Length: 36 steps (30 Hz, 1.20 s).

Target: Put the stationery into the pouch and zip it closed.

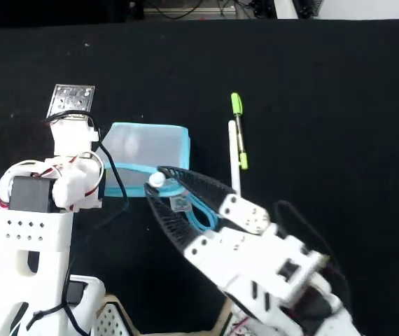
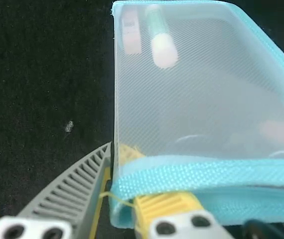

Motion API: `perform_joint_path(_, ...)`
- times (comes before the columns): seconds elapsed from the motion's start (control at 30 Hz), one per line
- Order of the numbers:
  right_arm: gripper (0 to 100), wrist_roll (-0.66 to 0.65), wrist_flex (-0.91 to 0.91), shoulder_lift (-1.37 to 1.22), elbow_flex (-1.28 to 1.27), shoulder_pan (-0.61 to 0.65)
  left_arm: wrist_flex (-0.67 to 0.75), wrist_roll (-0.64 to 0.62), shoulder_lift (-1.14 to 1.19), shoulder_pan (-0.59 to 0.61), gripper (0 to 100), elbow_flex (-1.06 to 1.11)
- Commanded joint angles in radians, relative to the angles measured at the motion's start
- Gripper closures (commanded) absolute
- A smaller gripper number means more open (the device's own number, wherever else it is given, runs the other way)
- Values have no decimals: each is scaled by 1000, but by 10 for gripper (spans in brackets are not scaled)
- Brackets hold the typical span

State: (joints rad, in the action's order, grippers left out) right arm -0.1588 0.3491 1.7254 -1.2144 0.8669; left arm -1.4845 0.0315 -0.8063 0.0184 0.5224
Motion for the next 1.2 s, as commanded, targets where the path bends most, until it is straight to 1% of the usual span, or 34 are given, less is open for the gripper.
perform_joint_path(0.0,987,-8,-91,13,-70,3,11,3,9,-1,970,5)
perform_joint_path(0.2,987,-9,-192,15,-208,-9,11,5,9,-1,970,5)
perform_joint_path(0.33,987,-9,-227,15,-262,-74,11,5,9,-1,970,5)
perform_joint_path(0.47,987,-9,-224,16,-292,-152,11,5,9,-1,970,5)
perform_joint_path(0.6,987,-9,-224,16,-291,-218,11,5,9,-1,970,5)
perform_joint_path(0.87,987,-15,-219,18,-214,-230,11,5,9,-1,970,5)
perform_joint_path(1.0,987,-144,-219,18,-200,-224,11,5,9,-1,970,5)
perform_joint_path(1.17,987,-229,-166,16,-240,-224,11,5,9,-1,970,5)
